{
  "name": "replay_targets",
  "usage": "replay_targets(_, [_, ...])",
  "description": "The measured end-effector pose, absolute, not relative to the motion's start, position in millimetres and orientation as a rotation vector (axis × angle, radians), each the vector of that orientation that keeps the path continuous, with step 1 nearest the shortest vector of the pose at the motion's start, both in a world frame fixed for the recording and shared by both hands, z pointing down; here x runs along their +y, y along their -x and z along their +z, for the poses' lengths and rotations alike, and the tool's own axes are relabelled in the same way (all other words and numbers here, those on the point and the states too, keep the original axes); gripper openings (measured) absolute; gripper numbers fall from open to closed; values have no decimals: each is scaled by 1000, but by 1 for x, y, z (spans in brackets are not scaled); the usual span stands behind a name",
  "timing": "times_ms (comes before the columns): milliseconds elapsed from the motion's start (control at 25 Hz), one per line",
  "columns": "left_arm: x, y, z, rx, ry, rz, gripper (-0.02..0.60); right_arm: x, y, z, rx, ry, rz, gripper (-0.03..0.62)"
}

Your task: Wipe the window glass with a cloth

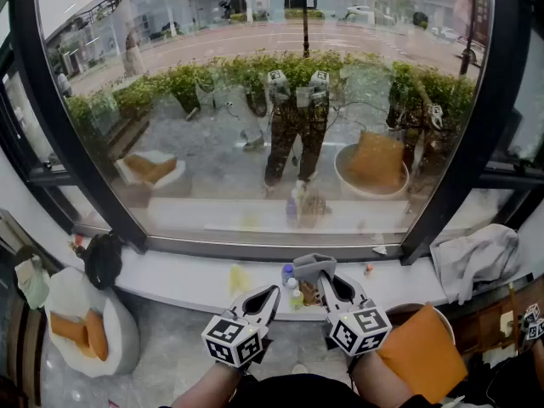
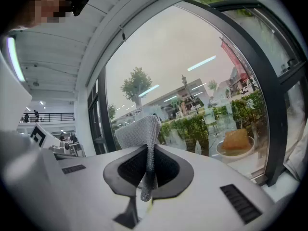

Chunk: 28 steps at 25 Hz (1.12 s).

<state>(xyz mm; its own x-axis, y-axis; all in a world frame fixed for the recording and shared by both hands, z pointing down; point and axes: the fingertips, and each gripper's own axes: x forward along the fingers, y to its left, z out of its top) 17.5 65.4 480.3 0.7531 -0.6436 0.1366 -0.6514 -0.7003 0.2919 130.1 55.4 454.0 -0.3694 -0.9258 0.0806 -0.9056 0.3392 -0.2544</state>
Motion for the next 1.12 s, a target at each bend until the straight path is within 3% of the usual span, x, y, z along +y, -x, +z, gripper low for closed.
replay_targets(1120, [38, 14, 473, -1064, -2629, 58, 8, 25, -109, 452, 2495, 1740, -368, 38])
